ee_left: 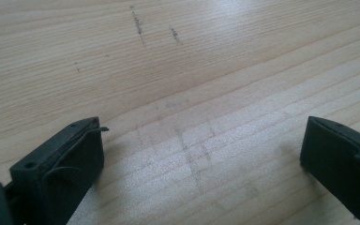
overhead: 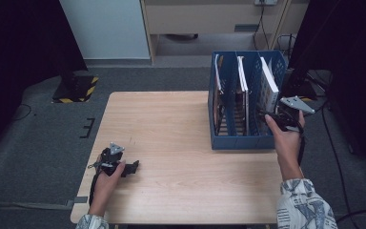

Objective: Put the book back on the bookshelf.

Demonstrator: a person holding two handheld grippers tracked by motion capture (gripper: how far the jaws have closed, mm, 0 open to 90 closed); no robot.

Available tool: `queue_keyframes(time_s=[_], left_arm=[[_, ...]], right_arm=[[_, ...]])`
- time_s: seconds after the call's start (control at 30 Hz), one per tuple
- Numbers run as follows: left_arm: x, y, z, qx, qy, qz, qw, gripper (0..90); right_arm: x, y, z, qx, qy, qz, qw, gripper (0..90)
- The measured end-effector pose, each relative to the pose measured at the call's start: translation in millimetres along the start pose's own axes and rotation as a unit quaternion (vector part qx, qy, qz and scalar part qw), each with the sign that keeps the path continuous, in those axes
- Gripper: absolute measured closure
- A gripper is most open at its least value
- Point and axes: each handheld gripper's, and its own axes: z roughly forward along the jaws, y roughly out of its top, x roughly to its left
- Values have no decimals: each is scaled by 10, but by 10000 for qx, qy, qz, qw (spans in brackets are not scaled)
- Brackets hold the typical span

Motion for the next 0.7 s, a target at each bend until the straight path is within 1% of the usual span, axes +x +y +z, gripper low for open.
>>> queue_keyframes(time_s=[0.03,0.27,0.4,0.53,0.6,0.7], left_arm=[[0,0,0,-2,-1,-2,10000,0],[0,0,0,0,-1,0,10000,0],[0,0,0,0,0,1,10000,0],[-1,0,0,-3,0,-1,10000,0],[-1,0,0,-2,0,-1,10000,0],[0,0,0,0,-1,2,10000,0]], right_arm=[[-2,-9,-7,36,22,-16,10000,88],[-21,-59,-64,43,11,1,10000,88],[-26,-71,-110,41,13,-44,10000,89],[4,-62,-146,67,64,-85,9999,90],[26,-58,-165,68,45,-138,9999,90],[48,-73,-201,83,97,-157,9998,88]])
